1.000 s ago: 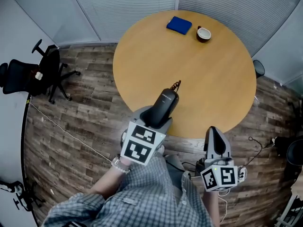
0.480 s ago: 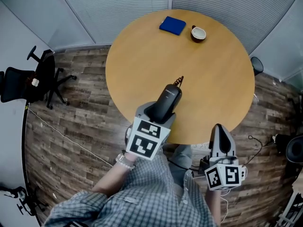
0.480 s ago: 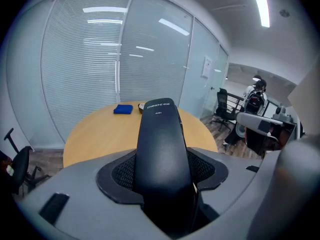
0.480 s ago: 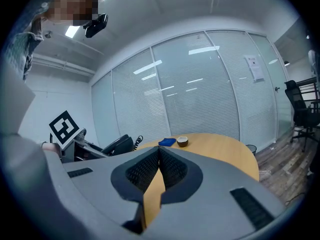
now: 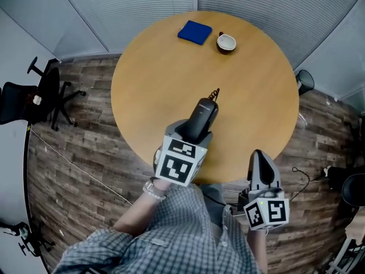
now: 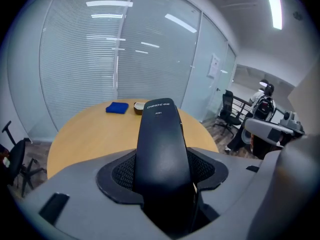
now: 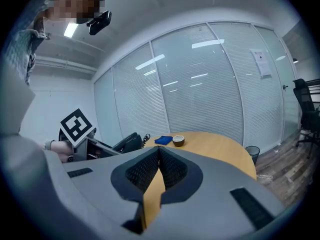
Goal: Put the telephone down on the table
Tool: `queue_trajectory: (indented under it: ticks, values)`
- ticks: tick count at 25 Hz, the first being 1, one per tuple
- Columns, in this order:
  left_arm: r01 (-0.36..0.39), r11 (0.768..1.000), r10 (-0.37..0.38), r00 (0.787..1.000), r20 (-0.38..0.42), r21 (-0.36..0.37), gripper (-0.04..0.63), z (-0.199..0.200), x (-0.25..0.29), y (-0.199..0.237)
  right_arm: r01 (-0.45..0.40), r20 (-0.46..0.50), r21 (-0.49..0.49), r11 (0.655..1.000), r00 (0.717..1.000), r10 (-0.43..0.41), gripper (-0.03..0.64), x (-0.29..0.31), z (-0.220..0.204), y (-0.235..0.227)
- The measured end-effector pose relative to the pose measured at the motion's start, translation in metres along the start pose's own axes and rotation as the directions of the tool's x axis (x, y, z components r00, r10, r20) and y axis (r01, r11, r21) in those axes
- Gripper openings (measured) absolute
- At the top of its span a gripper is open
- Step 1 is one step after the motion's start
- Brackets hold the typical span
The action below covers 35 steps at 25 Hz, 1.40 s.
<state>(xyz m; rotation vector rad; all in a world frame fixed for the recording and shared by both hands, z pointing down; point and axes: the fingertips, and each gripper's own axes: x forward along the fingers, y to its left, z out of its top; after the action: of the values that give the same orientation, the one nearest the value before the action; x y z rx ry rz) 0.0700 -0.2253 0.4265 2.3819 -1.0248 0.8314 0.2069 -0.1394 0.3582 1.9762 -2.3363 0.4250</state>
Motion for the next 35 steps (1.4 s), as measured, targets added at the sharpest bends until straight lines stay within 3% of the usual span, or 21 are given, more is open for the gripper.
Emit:
queue_trajectory:
  ticks: [7, 15, 22, 27, 35]
  values:
    - [-0.013, 0.998, 0.012, 1.0, -0.019, -0.064, 0.279, 0.022, 0.062, -0.012, -0.012, -0.043, 0.008, 1.0, 0.999, 0.012, 0.009, 0.012, -0.004, -0.044]
    - [-0.067, 0.995, 0.064, 0.997, -0.047, -0.075, 0.279, 0.046, 0.136, -0.019, -0.015, -0.09, 0.03, 0.999, 0.996, 0.017, 0.009, 0.02, -0.012, -0.092]
    - [-0.124, 0.983, 0.112, 0.989, -0.097, -0.135, 0.279, 0.053, 0.195, -0.019, -0.017, -0.126, 0.045, 0.999, 0.992, 0.022, 0.011, 0.025, -0.021, -0.126]
    - [-0.174, 0.97, 0.15, 0.978, -0.147, -0.17, 0.279, 0.049, 0.234, -0.013, -0.025, -0.15, 0.06, 0.998, 0.988, 0.033, 0.009, 0.027, -0.027, -0.144]
    - [-0.263, 0.951, 0.226, 0.95, -0.216, -0.162, 0.279, 0.036, 0.274, 0.002, -0.029, -0.179, 0.066, 0.997, 0.983, 0.04, 0.009, 0.036, -0.033, -0.157]
